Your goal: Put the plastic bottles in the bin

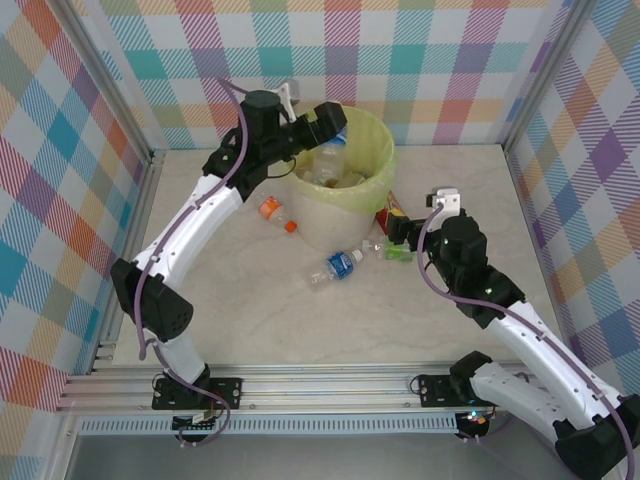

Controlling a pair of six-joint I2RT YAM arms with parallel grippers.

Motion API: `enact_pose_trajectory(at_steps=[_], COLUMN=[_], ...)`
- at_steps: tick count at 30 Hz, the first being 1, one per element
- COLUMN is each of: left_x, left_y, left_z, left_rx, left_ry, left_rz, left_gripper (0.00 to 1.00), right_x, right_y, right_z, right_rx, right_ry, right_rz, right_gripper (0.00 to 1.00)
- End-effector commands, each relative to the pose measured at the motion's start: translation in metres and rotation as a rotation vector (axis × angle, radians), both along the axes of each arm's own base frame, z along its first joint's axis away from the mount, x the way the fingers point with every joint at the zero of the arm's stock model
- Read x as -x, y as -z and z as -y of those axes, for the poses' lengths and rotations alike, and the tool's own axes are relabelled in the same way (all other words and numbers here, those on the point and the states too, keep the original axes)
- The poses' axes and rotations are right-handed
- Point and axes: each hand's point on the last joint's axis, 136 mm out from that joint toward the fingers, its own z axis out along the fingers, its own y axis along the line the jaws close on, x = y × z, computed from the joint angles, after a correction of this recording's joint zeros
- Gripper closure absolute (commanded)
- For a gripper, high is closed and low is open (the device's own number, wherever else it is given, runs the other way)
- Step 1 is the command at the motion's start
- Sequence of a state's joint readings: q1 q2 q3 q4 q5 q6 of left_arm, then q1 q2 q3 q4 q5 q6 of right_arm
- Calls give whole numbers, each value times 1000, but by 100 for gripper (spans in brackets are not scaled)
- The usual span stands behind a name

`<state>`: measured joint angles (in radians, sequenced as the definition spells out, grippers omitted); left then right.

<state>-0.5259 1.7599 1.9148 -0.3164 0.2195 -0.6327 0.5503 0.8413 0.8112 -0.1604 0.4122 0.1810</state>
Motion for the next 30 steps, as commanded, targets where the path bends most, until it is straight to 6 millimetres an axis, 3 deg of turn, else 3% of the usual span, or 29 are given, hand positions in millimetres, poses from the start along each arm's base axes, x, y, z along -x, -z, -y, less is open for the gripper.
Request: enact_pose_trajectory(at_steps=[1, 12, 16, 24, 30], left_x=[16, 27, 31, 37, 40], left_y=[9, 25, 18, 12, 2], left_z=[12, 15, 14, 13, 4], left_rx=[-122, -237, -233, -214, -165], left_ry=[62, 115, 120, 128, 79], left_rz=[-31, -74, -58, -46, -4], left_gripper=[0, 0, 0, 0, 0], right_x=[0, -17, -20, -28, -30], right_y=[13, 54, 73, 120, 148], right_z=[14, 28, 30, 24, -1], right_rx=[-49, -228, -243, -32, 130], right_ry=[64, 96, 101, -34, -278], right_rz=[-52, -241, -313, -465, -507], right_gripper=[0, 0, 0, 0, 0])
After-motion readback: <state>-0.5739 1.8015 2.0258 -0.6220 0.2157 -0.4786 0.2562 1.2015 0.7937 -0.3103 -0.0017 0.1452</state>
